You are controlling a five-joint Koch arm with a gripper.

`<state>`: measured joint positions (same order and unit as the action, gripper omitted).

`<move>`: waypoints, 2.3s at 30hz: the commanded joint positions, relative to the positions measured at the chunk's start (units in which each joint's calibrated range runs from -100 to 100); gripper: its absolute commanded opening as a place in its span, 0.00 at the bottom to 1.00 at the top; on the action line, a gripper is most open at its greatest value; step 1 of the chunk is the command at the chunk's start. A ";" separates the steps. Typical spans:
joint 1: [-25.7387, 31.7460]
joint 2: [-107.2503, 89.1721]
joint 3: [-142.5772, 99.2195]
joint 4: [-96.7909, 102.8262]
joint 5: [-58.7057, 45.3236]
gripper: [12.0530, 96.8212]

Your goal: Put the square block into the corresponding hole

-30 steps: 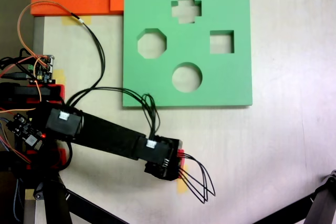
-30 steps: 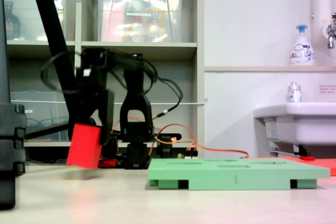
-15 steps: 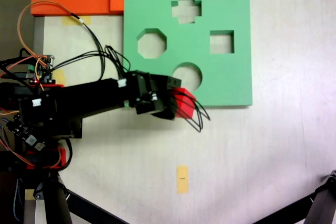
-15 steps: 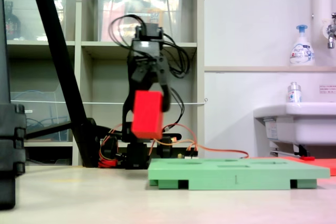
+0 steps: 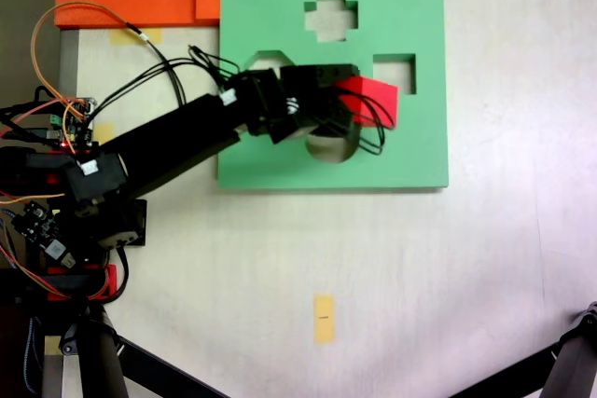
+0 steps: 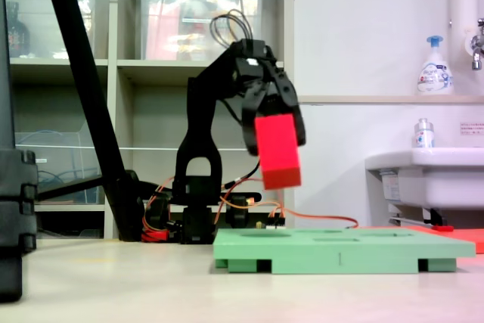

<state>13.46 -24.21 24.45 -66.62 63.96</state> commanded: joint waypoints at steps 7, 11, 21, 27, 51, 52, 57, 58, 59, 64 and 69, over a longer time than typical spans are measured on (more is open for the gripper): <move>2.05 12.48 14.04 5.04 -1.07 0.06; 2.74 15.83 15.53 5.04 -1.07 0.06; 3.13 23.10 16.93 4.94 -1.47 0.07; 3.22 25.47 16.93 4.94 -1.47 0.07; 3.47 29.10 19.52 6.48 0.24 0.11; 3.47 29.38 19.52 6.68 0.39 0.11; 3.32 31.06 20.52 7.06 0.73 0.11; 3.32 31.20 20.52 7.06 0.88 0.11; 3.32 31.20 20.52 7.06 1.12 0.11; 3.37 32.87 21.01 6.96 2.20 0.11; 3.61 34.27 21.11 6.96 2.54 0.11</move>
<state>16.97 11.08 40.13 -64.07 65.86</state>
